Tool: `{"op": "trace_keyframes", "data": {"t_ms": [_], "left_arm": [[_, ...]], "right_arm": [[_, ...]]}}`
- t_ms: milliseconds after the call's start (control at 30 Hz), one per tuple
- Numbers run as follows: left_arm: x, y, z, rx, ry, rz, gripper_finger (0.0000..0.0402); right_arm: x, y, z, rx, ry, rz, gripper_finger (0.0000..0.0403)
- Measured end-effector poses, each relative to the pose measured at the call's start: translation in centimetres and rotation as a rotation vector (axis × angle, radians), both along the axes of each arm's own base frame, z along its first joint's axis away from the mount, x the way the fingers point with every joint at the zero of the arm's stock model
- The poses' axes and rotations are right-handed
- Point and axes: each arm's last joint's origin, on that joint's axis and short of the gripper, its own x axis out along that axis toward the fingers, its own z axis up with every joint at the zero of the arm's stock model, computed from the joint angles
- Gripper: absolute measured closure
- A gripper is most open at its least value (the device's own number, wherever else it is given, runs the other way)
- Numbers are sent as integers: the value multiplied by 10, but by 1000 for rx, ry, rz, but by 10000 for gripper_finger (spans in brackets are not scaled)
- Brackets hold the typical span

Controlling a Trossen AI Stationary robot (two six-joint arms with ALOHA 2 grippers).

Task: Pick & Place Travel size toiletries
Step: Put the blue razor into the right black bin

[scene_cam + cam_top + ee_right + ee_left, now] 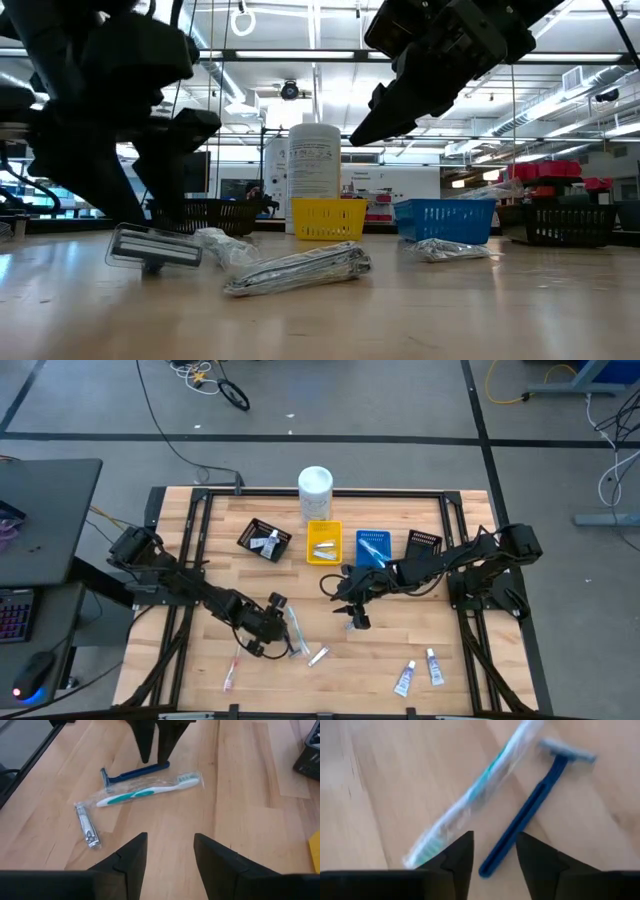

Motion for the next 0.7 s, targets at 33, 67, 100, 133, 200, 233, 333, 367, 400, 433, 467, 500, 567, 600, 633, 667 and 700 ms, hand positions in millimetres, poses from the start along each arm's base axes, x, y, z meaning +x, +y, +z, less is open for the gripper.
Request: {"op": "trace_keyframes", "data": {"t_ms": [33,67,100,133,200,233,333,367,400,433,467,500,567,600,633,667,700], "left_arm": [[1,0,1,-1,-7,-6,234],[1,-1,1,-3,-6,-22,227],[1,0,0,-14,4,-34,221],[1,0,-1,-36,21,-44,216],[2,1,-7,-88,70,-45,208],[2,1,-10,-94,90,-41,205],[5,2,-17,-72,104,-43,201],[6,3,-19,-55,106,-46,201],[7,4,-20,-54,109,-47,201],[7,5,-21,-66,117,-50,201],[8,5,-21,-83,123,-49,202],[8,6,-22,-98,128,-37,205],[8,6,-22,-119,136,-20,216],[8,6,-22,-125,139,-19,224],[8,6,-22,-126,139,-19,233],[8,6,-22,-125,140,-19,244],[8,6,-22,-126,141,-21,257]], "right_arm": [[0,0,0,4,1,-3,231],[0,0,0,7,2,-6,231],[0,0,0,12,3,-10,231],[0,0,0,12,3,-10,231],[0,0,0,13,3,-10,231],[0,0,0,12,3,-10,231],[0,0,0,13,3,-10,231],[0,0,0,12,2,-10,231],[0,0,0,13,2,-10,231],[0,0,0,15,3,-12,231],[0,0,0,19,4,-13,231],[0,0,0,26,6,-19,231],[0,0,0,33,9,-24,231],[0,0,0,33,9,-24,231],[0,0,0,33,9,-25,231],[0,0,0,33,9,-25,231],[0,0,0,33,9,-25,231]]}}
